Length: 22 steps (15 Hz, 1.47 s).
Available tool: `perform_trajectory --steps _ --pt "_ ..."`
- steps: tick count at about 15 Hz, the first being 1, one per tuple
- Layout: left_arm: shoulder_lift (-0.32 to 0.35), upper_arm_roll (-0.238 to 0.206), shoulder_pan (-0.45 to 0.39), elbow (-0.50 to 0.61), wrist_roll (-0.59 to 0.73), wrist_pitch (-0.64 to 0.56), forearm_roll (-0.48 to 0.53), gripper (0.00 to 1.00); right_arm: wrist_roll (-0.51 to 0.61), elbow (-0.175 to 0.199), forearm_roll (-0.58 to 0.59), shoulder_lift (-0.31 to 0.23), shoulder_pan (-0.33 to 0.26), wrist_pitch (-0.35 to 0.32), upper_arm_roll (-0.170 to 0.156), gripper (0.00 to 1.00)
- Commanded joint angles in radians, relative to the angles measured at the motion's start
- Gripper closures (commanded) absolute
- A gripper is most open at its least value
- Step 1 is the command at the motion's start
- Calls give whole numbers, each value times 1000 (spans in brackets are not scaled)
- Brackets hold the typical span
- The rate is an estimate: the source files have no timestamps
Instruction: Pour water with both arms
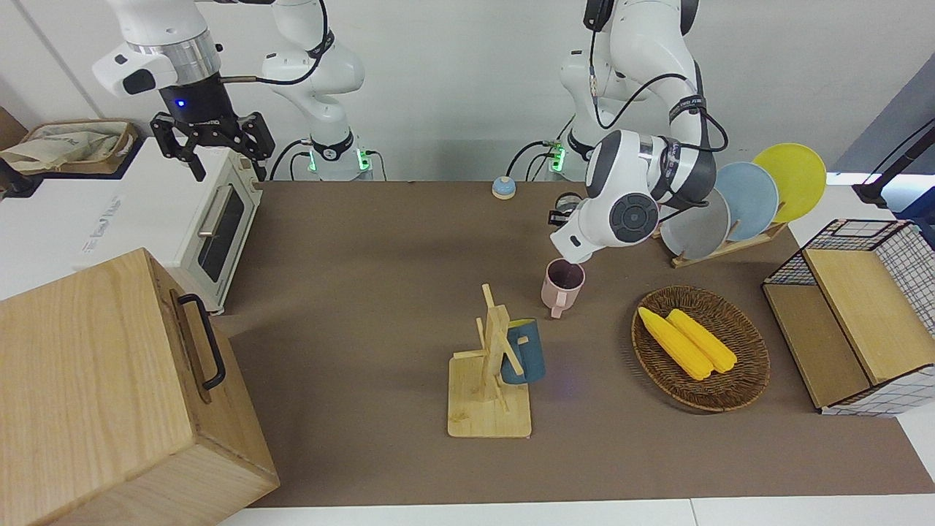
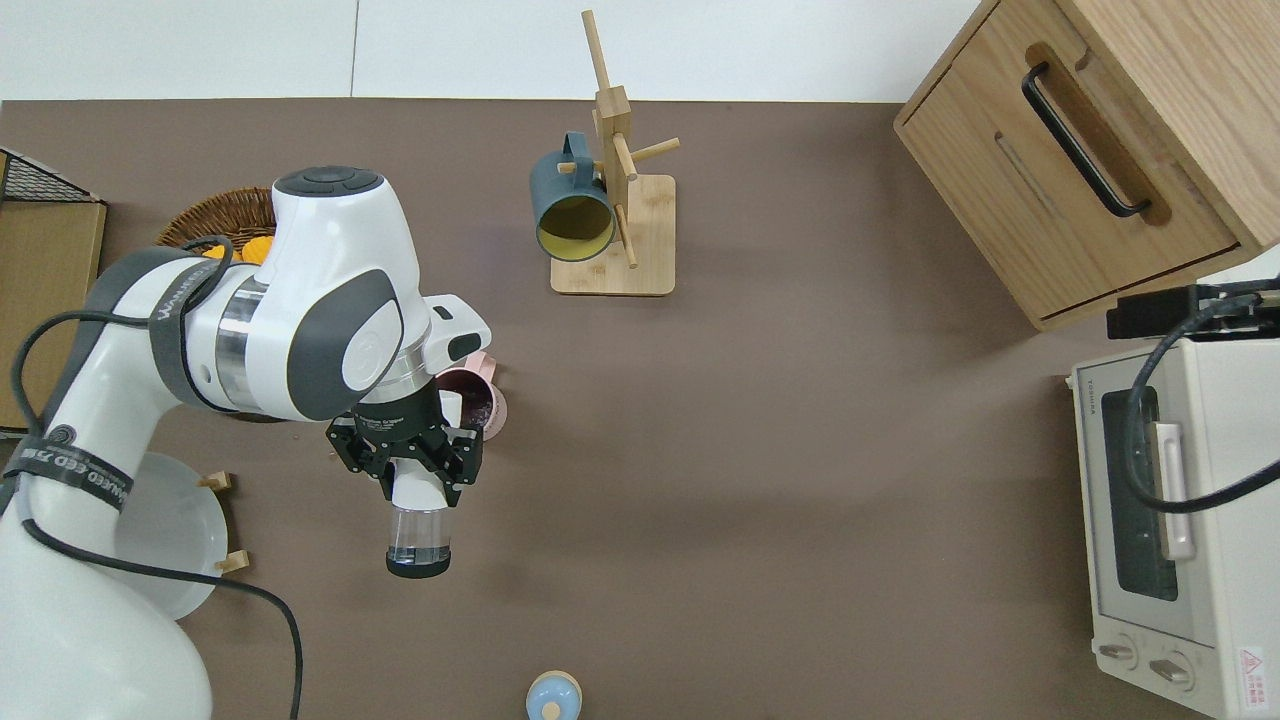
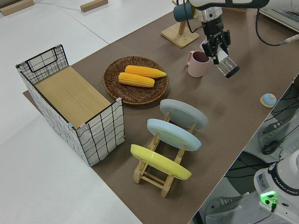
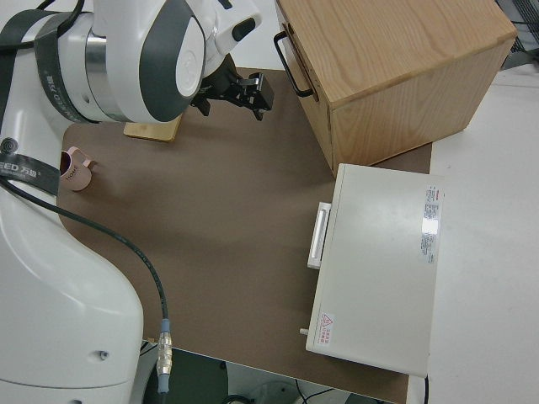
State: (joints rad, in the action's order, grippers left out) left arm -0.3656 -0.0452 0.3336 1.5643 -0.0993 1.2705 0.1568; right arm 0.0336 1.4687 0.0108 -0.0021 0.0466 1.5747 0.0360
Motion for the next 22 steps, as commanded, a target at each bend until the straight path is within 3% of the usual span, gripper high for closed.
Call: perform_trajectory --steps 1,9,13,18,22 --pt "22 1 -4 -18 -11 -49 3 1000 -15 -13 -20 7 -10 -13 -4 17" --pt "86 1 -5 52 -10 4 4 1000 -15 -13 -20 7 -10 -13 -4 17" --pt "180 1 -2 198 -10 133 4 1000 -15 -13 -20 7 -10 -13 -4 17" --pt "212 2 4 247 -14 209 4 1000 -15 -15 -20 7 -10 -13 -4 17" --pt "319 4 10 400 -16 384 4 1000 -15 -13 -20 7 -10 -13 -4 17"
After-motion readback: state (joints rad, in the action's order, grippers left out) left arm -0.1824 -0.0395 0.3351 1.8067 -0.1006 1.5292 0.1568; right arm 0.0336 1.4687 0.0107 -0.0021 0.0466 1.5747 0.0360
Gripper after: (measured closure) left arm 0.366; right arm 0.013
